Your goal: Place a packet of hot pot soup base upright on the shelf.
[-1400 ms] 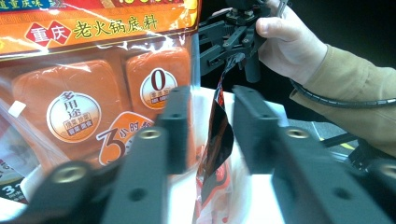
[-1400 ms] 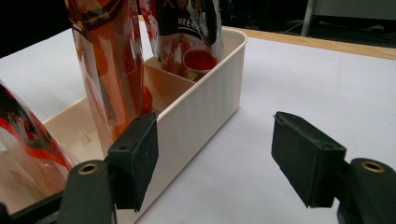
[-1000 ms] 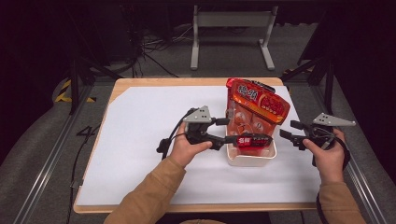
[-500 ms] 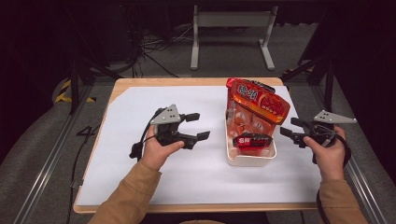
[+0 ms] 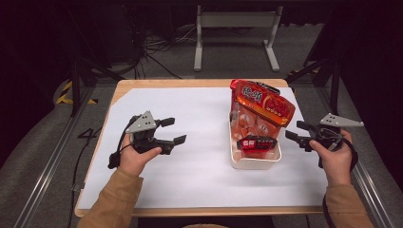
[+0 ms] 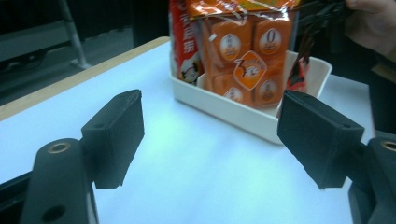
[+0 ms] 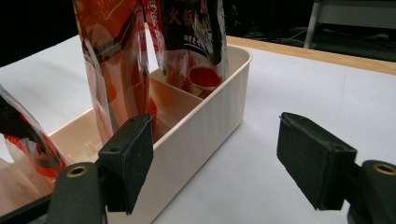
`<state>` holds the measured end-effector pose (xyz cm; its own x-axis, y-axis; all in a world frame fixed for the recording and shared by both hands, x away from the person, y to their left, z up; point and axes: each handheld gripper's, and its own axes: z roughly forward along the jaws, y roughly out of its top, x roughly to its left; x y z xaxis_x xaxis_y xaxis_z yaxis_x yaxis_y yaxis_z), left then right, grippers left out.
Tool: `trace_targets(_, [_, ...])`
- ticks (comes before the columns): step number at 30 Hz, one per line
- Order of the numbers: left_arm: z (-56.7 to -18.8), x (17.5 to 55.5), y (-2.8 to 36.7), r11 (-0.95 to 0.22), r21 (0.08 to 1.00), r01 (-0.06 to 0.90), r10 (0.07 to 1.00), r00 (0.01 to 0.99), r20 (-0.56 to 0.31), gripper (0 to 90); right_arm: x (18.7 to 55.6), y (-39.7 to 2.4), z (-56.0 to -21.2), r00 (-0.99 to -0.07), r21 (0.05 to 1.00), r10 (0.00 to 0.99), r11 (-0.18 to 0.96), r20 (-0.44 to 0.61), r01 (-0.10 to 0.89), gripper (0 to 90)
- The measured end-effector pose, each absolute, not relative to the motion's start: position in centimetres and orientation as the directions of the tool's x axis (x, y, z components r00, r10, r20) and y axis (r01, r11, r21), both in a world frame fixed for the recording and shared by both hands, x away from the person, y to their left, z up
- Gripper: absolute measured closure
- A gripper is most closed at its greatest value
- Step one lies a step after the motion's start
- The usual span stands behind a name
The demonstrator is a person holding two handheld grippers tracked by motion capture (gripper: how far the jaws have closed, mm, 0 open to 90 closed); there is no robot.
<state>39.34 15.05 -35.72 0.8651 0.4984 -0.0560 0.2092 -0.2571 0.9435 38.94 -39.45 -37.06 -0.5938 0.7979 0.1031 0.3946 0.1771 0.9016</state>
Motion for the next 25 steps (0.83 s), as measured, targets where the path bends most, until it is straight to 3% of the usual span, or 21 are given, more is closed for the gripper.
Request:
trace_targets(8, [-36.5, 39.7, 17.3, -0.243, 0.938, 0.247, 0.554, 0.829, -0.074, 20.9, 38.9, -39.4, -37.3, -0.593, 0.898, 0.798, 0.181, 0.104, 0.400, 27.1])
trace_targets(9, [-37.1, 40.3, 18.0, -0.236, 0.921, 0.310, 0.585, 0.802, -0.120, 20.0, 38.9, -39.4, -37.4, -0.593, 0.898, 0.799, 0.181, 0.104, 0.401, 27.0])
trace_targets(11, [-38.0, 41.0, 18.7, -0.196, 0.920, 0.339, 0.603, 0.781, -0.159, 18.0, 38.9, -39.4, -37.4, -0.593, 0.896, 0.798, 0.183, 0.104, 0.404, 26.9])
trace_targets(25, [-39.1, 41.4, 20.6, -0.172, 0.927, 0.332, 0.661, 0.737, -0.141, 15.7, 38.9, -39.2, -37.5, -0.598, 0.896, 0.795, 0.189, 0.100, 0.402, 26.0])
